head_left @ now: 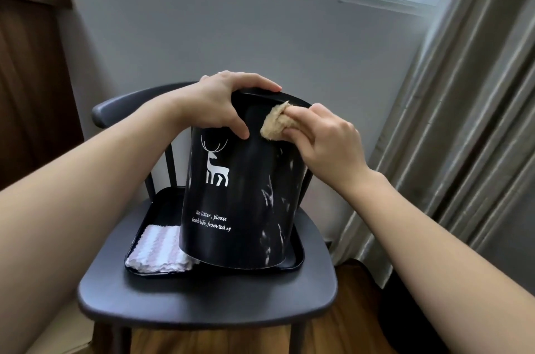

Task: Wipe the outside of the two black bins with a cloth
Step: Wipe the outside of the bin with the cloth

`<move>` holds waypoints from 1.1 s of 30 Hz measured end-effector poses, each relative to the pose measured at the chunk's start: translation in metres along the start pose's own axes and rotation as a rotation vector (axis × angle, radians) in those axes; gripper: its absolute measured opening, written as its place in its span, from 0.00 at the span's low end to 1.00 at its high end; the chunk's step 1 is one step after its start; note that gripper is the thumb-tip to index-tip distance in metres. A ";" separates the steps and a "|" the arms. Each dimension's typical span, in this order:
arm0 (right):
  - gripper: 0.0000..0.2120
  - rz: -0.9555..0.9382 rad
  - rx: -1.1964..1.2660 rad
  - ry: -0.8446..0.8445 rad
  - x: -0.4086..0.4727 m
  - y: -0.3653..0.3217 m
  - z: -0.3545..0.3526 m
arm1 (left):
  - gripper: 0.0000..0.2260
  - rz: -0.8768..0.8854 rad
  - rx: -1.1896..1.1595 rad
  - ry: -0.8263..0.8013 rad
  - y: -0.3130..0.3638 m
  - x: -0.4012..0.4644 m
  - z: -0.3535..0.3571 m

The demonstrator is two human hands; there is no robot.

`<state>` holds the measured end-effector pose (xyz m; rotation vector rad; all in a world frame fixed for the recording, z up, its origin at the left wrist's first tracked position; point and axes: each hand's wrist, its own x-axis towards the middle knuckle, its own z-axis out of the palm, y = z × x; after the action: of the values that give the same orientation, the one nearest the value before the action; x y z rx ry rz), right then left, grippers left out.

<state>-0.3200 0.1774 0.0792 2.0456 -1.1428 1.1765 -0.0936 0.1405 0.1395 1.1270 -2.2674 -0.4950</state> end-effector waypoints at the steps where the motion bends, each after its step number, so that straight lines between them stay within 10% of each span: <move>1: 0.12 0.010 0.021 -0.011 0.000 -0.001 0.001 | 0.39 0.000 -0.007 0.001 -0.001 0.001 0.000; 8: 0.10 -0.201 0.080 -0.145 -0.046 -0.004 -0.001 | 0.38 -0.016 -0.008 0.041 -0.004 -0.002 0.001; 33: 0.14 0.026 0.124 -0.058 -0.051 -0.008 0.003 | 0.39 0.083 0.309 0.101 0.013 0.003 0.014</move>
<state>-0.3253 0.2000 0.0328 2.1767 -1.1522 1.2364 -0.1118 0.1461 0.1363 1.1680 -2.3426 -0.0525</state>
